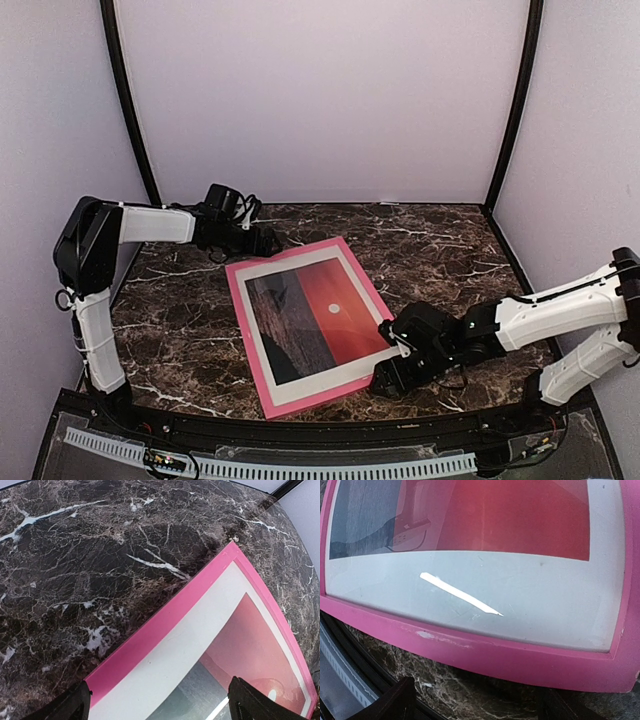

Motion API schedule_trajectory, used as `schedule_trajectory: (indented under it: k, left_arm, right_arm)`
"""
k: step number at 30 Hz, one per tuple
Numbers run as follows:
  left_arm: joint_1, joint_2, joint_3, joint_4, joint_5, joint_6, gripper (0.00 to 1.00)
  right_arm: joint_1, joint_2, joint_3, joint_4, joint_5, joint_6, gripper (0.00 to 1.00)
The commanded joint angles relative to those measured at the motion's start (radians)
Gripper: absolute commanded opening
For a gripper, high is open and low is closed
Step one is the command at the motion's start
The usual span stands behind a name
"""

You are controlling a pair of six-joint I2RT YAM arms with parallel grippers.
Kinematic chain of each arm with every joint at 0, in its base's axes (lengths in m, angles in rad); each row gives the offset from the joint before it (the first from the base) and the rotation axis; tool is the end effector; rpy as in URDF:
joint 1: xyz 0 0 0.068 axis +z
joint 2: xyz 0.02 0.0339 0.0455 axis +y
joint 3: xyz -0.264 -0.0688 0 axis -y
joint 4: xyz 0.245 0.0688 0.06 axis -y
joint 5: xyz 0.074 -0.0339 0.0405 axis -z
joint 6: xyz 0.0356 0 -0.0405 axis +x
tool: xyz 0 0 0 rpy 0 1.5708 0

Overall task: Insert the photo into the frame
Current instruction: Rotate the photo frame at the center of the board.

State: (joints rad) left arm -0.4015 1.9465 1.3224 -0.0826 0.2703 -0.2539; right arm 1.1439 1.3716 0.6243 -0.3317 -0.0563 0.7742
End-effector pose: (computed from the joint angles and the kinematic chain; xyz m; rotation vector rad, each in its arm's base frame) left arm 0.3950 -0.1780 0.1943 0.3171 2.3099 -0.6449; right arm 0.0975 0.2193 0.1532 -0.5412 2.7853 0.6288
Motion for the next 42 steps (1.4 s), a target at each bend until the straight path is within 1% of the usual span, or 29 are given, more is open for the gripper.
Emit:
schedule_trajectory:
  k: [1, 4, 8, 12, 17, 21, 26, 27, 30, 32, 36, 40, 42]
  left_arm:
    - [0.013, 0.067, 0.079, -0.03, 0.007, 0.04, 0.99]
    - [0.028, 0.103, 0.112, -0.042, -0.009, 0.047, 0.99]
    - [0.058, 0.142, 0.141, -0.09, 0.002, 0.021, 0.99]
    - [0.091, 0.147, 0.12, -0.107, 0.032, -0.015, 0.99]
    - [0.102, 0.13, 0.064, -0.13, 0.095, -0.032, 0.92]
    - [0.102, 0.067, -0.047, -0.104, 0.153, -0.068, 0.87]
    - [0.099, -0.08, -0.276, 0.001, 0.199, -0.142, 0.82]
    - [0.093, -0.098, -0.304, 0.012, 0.203, -0.151, 0.81]
    - [0.063, -0.197, -0.453, 0.073, 0.203, -0.198, 0.79]
    - [0.025, -0.257, -0.534, 0.116, 0.182, -0.232, 0.78]
    - [-0.084, -0.369, -0.668, 0.163, 0.132, -0.31, 0.76]
    - [-0.187, -0.464, -0.767, 0.197, 0.099, -0.397, 0.74]
    - [-0.21, -0.504, -0.798, 0.208, 0.083, -0.428, 0.72]
  right_arm:
    - [-0.064, 0.024, -0.011, 0.017, 0.08, 0.021, 0.84]
    - [-0.114, 0.017, -0.018, 0.037, 0.096, 0.015, 0.84]
    - [-0.181, 0.026, -0.016, 0.084, 0.089, -0.01, 0.84]
    - [-0.258, 0.056, 0.0, 0.13, 0.06, -0.049, 0.85]
    - [-0.351, 0.098, 0.036, 0.172, -0.005, -0.102, 0.85]
    - [-0.42, 0.141, 0.084, 0.196, -0.056, -0.145, 0.86]
    - [-0.501, 0.23, 0.151, 0.244, -0.133, -0.178, 0.86]
    - [-0.514, 0.254, 0.168, 0.254, -0.149, -0.18, 0.86]
    - [-0.546, 0.32, 0.232, 0.271, -0.175, -0.19, 0.87]
    - [-0.564, 0.364, 0.279, 0.268, -0.178, -0.197, 0.87]
    - [-0.6, 0.448, 0.403, 0.24, -0.172, -0.234, 0.87]
    - [-0.631, 0.537, 0.518, 0.187, -0.171, -0.283, 0.87]
    - [-0.642, 0.565, 0.566, 0.165, -0.164, -0.303, 0.87]
